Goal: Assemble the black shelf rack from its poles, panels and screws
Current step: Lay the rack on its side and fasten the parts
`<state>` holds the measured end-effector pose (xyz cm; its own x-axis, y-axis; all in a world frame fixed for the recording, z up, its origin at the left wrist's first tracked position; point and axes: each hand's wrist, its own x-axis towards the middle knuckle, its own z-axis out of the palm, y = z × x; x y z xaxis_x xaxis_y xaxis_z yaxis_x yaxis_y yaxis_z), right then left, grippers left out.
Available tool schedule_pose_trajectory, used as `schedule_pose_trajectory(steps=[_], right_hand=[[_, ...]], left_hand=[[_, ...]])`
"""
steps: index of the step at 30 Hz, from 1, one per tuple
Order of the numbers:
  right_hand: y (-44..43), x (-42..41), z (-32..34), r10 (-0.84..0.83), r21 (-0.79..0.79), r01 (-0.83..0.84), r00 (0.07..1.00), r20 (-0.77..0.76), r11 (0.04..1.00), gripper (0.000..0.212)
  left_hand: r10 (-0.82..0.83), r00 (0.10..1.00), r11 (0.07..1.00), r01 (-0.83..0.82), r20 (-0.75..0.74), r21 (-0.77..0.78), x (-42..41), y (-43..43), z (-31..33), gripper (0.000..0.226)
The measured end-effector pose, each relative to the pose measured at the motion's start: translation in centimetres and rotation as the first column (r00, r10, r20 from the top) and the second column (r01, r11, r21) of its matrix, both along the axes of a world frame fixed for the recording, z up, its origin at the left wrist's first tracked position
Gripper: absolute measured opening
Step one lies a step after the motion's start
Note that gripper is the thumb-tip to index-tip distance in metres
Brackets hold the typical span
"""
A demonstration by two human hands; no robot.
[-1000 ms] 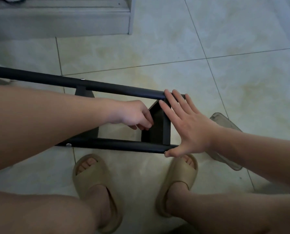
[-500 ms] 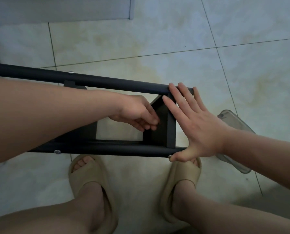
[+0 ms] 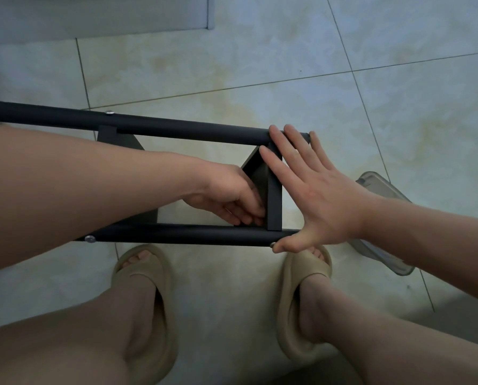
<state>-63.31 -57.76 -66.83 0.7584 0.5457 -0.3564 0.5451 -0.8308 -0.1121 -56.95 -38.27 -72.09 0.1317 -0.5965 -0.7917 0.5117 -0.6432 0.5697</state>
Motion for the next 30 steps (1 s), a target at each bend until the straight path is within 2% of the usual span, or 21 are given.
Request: schedule_pose_trajectory(steps=[11,19,22,25,30], right_hand=[[0.2,-0.2,0.4,-0.004,-0.025,0.004,1.000,-0.003,1.000,0.139],[0.0,-0.1,-0.1,0.002,0.002,-0.002,1.000,0.013,1.000,0.139],[0.0,0.0,-0.1,0.001,0.003,-0.001,1.000,0.012,1.000,0.139],[0.1,-0.1,0.0,0.000,0.001,0.000,1.000,0.009,1.000,0.138],[0.2,-0.2,0.1,-0.001,0.000,0.001,1.000,0.009,1.000,0.138]], left_hand=[[-0.013,0.996,1.000,0.012,0.088,0.008,-0.8,-0.5,1.0,0.015],[0.104,0.992,0.993,-0.107,-0.068,-0.043,-1.5,-0.7,0.5,0.026],[0.070,0.992,0.996,-0.075,-0.104,-0.040,-1.2,-0.7,0.6,0.029],[0.051,0.987,0.998,-0.057,-0.152,-0.039,-1.0,-0.7,0.8,0.017],[-0.002,0.994,1.000,-0.001,-0.114,-0.025,-0.9,-0.7,1.0,0.014]])
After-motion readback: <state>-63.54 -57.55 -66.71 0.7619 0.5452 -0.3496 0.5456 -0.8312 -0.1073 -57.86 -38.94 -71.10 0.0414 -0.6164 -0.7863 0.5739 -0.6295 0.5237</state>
